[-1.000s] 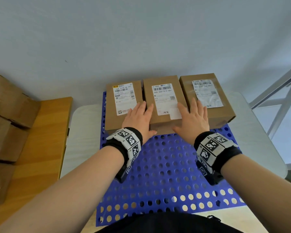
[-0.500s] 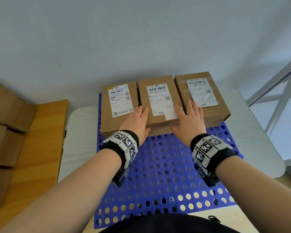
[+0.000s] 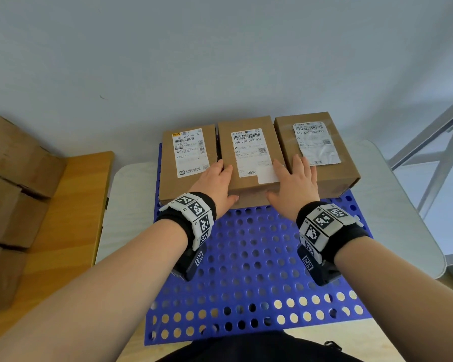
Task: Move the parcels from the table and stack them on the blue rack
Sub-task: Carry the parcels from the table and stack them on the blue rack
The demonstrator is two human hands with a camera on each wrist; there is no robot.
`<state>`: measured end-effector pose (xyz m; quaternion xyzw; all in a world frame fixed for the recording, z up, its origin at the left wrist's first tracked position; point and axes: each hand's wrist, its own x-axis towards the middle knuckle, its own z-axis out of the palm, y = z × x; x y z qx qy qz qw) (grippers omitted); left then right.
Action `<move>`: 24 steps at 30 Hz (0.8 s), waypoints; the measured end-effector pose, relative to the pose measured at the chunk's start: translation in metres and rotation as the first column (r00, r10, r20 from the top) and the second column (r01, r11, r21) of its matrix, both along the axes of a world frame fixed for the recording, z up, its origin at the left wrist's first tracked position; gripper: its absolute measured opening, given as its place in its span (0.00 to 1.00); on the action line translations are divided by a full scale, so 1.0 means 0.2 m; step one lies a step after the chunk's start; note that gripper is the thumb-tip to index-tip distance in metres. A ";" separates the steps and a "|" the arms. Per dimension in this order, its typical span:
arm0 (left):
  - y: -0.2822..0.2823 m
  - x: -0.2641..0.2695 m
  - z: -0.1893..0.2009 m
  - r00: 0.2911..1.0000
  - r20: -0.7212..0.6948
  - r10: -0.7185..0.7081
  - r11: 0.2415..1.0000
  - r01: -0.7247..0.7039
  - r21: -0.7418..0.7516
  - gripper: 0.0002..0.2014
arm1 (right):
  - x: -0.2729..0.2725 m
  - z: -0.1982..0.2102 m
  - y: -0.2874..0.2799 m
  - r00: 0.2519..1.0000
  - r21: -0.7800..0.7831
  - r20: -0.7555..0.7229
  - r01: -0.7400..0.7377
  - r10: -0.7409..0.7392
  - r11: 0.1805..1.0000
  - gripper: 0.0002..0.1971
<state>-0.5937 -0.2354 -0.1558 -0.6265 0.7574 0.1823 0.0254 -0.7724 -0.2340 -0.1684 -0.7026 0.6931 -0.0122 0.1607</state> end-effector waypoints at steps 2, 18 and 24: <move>0.02 -0.01 0.01 1.000 -0.018 0.009 1.000 -0.010 -0.027 0.36 | -0.01 0.02 0.00 0.999 0.015 0.038 0.010 -0.011 1.000 0.38; 0.37 0.41 0.33 0.930 -0.250 0.268 0.908 -0.331 -0.258 0.23 | 0.58 0.37 0.12 0.824 -0.169 0.493 -0.225 0.280 0.960 0.20; 0.71 0.83 0.44 0.892 -0.248 0.377 0.826 -0.445 -0.346 0.22 | 1.04 0.48 0.36 0.747 -0.237 0.521 -0.339 0.413 0.911 0.15</move>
